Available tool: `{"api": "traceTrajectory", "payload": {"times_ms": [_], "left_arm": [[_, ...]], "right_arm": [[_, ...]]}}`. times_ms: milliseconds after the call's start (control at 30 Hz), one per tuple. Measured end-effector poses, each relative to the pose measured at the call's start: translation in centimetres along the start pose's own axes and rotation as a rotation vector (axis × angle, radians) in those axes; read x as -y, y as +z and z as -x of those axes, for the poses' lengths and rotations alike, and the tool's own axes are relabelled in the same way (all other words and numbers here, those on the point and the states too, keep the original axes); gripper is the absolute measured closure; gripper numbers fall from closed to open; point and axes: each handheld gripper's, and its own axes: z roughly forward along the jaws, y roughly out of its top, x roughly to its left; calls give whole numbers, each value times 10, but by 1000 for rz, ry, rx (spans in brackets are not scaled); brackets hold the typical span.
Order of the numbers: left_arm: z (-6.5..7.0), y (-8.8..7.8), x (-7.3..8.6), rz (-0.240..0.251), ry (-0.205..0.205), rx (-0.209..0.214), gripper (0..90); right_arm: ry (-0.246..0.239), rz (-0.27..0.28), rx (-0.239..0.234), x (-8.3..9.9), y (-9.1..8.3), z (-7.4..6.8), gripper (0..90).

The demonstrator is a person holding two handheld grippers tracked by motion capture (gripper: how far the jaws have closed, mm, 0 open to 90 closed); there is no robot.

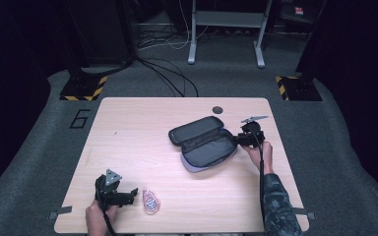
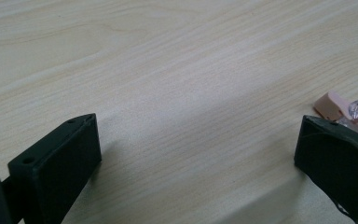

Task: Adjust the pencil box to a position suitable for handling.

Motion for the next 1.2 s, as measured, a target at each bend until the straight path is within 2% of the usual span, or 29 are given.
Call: {"api": "traceTrajectory", "payload": {"times_ms": [67, 200, 300, 633, 733, 1000, 1133, 1167, 1200], "left_arm": [[0, 0, 0, 0, 0, 0, 2], [0, 0, 0, 0, 0, 0, 1], [0, 0, 0, 0, 0, 0, 1], [0, 0, 0, 0, 0, 0, 1], [0, 0, 0, 0, 0, 0, 1], [0, 0, 0, 0, 0, 0, 1], [0, 0, 0, 0, 0, 0, 1], [0, 0, 0, 0, 0, 0, 1], [0, 0, 0, 0, 0, 0, 2]], "right_arm": [[-14, 0, 6, 0, 1, 0, 735], [-5, -24, 4, 0, 4, -5, 842], [-7, -29, 4, 0, 4, -6, 865], [8, -36, -15, 8, -1, -13, 879], [-1, -35, -11, 11, -3, -17, 880], [35, -27, -26, 24, -11, -28, 880], [38, -17, -31, 27, -12, -31, 881], [21, -17, -33, 29, -13, -31, 881], [37, -17, -36, 30, -14, -33, 881]]}}
